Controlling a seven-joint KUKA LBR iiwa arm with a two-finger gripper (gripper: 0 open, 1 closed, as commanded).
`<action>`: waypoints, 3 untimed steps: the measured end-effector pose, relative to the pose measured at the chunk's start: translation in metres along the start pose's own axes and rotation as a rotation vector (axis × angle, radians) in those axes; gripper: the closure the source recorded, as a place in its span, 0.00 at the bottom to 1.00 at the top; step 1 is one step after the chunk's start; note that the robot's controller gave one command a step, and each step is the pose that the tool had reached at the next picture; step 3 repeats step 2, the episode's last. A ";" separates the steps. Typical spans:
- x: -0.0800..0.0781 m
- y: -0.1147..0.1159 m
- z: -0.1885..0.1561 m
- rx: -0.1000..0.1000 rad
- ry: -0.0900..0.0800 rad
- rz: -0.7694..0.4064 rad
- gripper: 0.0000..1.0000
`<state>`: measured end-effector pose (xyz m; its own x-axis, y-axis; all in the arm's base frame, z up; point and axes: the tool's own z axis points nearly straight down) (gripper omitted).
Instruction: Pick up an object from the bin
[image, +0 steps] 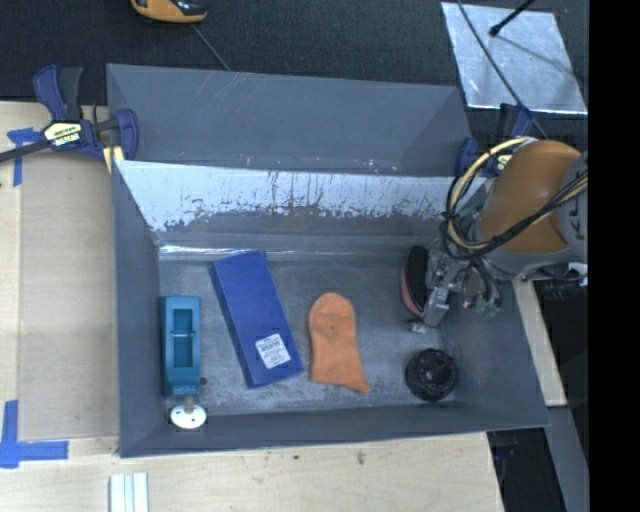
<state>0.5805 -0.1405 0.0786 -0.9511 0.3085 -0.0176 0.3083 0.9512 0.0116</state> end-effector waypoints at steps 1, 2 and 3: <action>0.000 0.000 0.000 0.000 0.000 0.000 1.00; 0.025 -0.009 -0.172 0.011 0.008 -0.015 1.00; 0.025 -0.009 -0.172 0.011 0.008 -0.015 1.00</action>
Offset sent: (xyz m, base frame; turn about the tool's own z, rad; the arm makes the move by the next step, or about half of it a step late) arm -0.0321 -0.0005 0.1677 -0.0160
